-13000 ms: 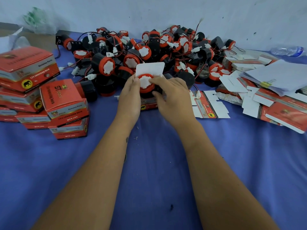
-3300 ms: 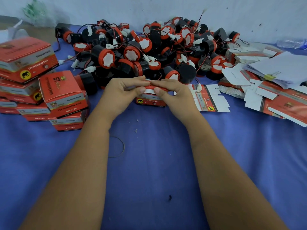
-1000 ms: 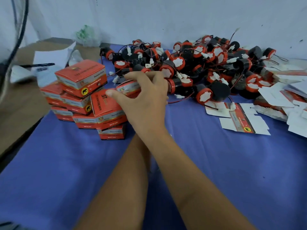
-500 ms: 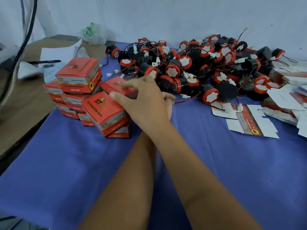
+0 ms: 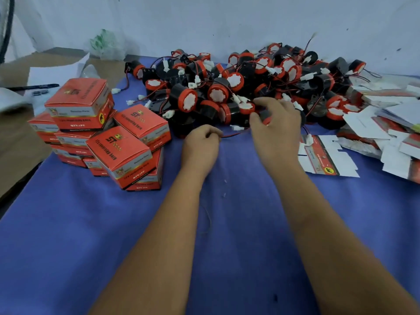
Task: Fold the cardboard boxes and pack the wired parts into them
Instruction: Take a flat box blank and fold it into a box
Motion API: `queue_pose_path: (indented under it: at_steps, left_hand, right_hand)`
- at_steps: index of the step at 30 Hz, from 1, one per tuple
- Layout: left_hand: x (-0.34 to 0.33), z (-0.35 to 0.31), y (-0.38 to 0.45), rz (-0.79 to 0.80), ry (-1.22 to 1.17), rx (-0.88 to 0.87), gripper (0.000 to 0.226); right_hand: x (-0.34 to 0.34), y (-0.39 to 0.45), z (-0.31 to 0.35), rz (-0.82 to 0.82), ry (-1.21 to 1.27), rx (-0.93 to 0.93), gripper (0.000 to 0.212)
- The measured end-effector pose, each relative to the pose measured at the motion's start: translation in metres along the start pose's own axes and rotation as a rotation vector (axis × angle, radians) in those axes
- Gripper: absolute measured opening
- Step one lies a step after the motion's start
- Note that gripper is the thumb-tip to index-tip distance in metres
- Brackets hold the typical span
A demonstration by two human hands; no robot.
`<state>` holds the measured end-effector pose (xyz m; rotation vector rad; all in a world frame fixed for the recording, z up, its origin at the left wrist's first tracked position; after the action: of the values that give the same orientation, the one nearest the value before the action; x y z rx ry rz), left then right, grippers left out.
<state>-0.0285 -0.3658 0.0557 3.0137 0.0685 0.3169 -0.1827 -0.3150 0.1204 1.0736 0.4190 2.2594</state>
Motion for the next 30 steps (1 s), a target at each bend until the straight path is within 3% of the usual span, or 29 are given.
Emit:
queue_pose_path:
  at_steps: [4, 6, 9, 12, 19, 23, 26, 28, 30]
  left_hand:
    - [-0.007, 0.002, 0.001, 0.046, 0.160, -0.047, 0.030]
    - [-0.011, 0.001, 0.002, 0.070, 0.264, -0.072, 0.027]
    - [-0.020, 0.000, 0.001, 0.109, 0.472, -0.150, 0.024]
    - [-0.026, 0.000, -0.001, 0.112, 0.624, -0.166, 0.019]
    - [-0.027, -0.016, -0.016, 0.114, 0.570, -0.248, 0.025]
    - [-0.058, -0.034, -0.039, 0.315, 0.477, -0.391, 0.028]
    - [-0.079, -0.037, -0.052, 0.455, 0.563, -0.485, 0.027]
    - [-0.084, -0.033, -0.053, 0.485, 0.617, -0.492, 0.030]
    - [-0.082, -0.029, -0.048, 0.468, 0.646, -0.457, 0.046]
  right_hand:
    - [0.027, -0.003, -0.064, -0.107, -0.231, -0.195, 0.042]
    - [0.034, -0.006, -0.088, -0.080, -0.307, -0.308, 0.046]
    - [0.033, -0.009, -0.109, 0.105, -0.404, -0.472, 0.064]
    - [0.021, -0.013, -0.109, 0.305, -0.537, -0.450, 0.081]
    - [0.025, -0.006, -0.100, 0.213, -0.555, -0.304, 0.061]
    - [0.043, -0.009, -0.112, 0.048, -0.459, -0.466, 0.049]
    - [0.049, -0.010, -0.120, 0.063, -0.458, -0.514, 0.050]
    - [0.050, -0.007, -0.119, 0.053, -0.339, -0.494, 0.044]
    - [0.049, -0.007, -0.117, -0.014, -0.052, -0.535, 0.023]
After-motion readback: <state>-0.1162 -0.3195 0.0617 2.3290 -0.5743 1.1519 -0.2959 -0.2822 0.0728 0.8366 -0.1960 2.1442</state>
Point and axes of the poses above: each hand's wrist, its own y-axis towards the middle knuckle, its own x-axis out of the back of the hand, z = x × y, the point moved 6 cm from there along y, towards the middle knuckle, and after that the axes turned 6 degrees about -y, right-handed, at the moved point
